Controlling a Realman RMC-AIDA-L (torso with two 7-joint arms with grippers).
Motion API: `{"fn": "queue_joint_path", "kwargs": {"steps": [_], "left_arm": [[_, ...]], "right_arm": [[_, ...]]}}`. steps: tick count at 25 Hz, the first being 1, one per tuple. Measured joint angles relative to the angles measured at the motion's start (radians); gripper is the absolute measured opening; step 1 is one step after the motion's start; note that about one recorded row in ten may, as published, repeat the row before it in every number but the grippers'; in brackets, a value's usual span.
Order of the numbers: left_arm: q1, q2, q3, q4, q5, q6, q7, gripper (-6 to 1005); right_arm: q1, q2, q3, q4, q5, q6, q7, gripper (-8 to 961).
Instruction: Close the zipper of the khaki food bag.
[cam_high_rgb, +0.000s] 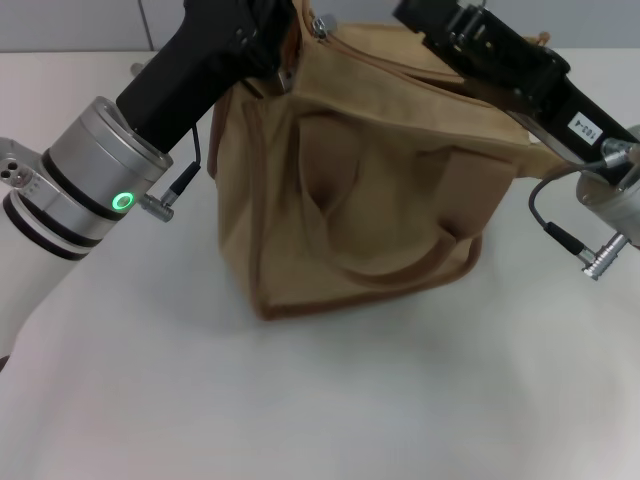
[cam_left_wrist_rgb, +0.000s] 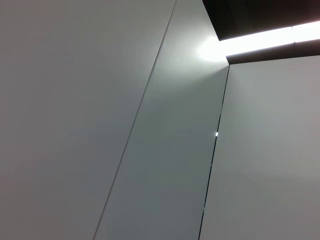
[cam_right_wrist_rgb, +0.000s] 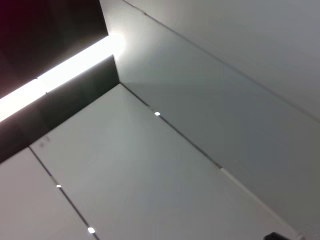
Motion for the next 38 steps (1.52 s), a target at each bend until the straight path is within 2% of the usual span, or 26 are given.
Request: {"fn": "queue_joint_path", "kwargs": {"steps": [1, 3, 4, 5, 6, 7, 11, 13, 16, 21, 27, 31, 38], "left_arm": [[0.003, 0.000, 0.000, -0.001, 0.000, 0.001, 0.000, 21], [0.004, 0.000, 0.000, -0.001, 0.000, 0.002, 0.000, 21], [0.006, 0.000, 0.000, -0.001, 0.001, 0.003, 0.000, 21], [0.006, 0.000, 0.000, -0.001, 0.001, 0.003, 0.000, 21], [0.007, 0.000, 0.000, -0.002, 0.002, 0.003, 0.000, 21], [0.007, 0.000, 0.000, -0.002, 0.002, 0.003, 0.000, 21], [0.007, 0.000, 0.000, -0.004, 0.006, 0.006, 0.000, 21], [0.007, 0.000, 0.000, -0.007, 0.007, 0.008, 0.000, 21], [0.007, 0.000, 0.000, -0.017, 0.007, 0.017, 0.000, 21], [0.003, 0.000, 0.000, -0.018, 0.007, 0.025, 0.000, 22], [0.000, 0.000, 0.000, -0.018, 0.007, 0.028, 0.000, 22], [-0.003, 0.000, 0.000, -0.025, 0.007, 0.030, 0.020, 22], [-0.005, 0.000, 0.001, -0.029, 0.008, 0.028, 0.026, 21]], "right_arm": [[-0.032, -0.001, 0.006, -0.035, 0.002, 0.022, -0.070, 506], [-0.049, -0.001, 0.007, -0.055, 0.003, 0.034, -0.115, 506], [-0.071, -0.001, 0.008, -0.093, 0.004, 0.047, -0.215, 506], [-0.071, -0.001, 0.008, -0.093, 0.004, 0.047, -0.215, 506], [-0.077, 0.000, 0.005, -0.116, 0.004, 0.049, -0.360, 505], [-0.077, 0.000, 0.005, -0.116, 0.004, 0.049, -0.360, 505], [-0.050, 0.000, -0.001, -0.124, 0.004, 0.045, -0.604, 505], [-0.042, 0.000, 0.001, -0.130, 0.004, 0.052, -0.619, 505], [-0.025, 0.000, 0.003, -0.178, 0.005, 0.122, -0.619, 504], [-0.003, 0.000, -0.005, -0.167, 0.002, 0.197, -0.518, 504], [0.027, 0.000, -0.017, -0.105, 0.001, 0.205, -0.329, 496], [0.059, 0.000, -0.032, -0.041, 0.002, 0.199, -0.282, 496], [0.086, 0.000, -0.031, -0.004, 0.002, 0.207, -0.258, 496]]}}
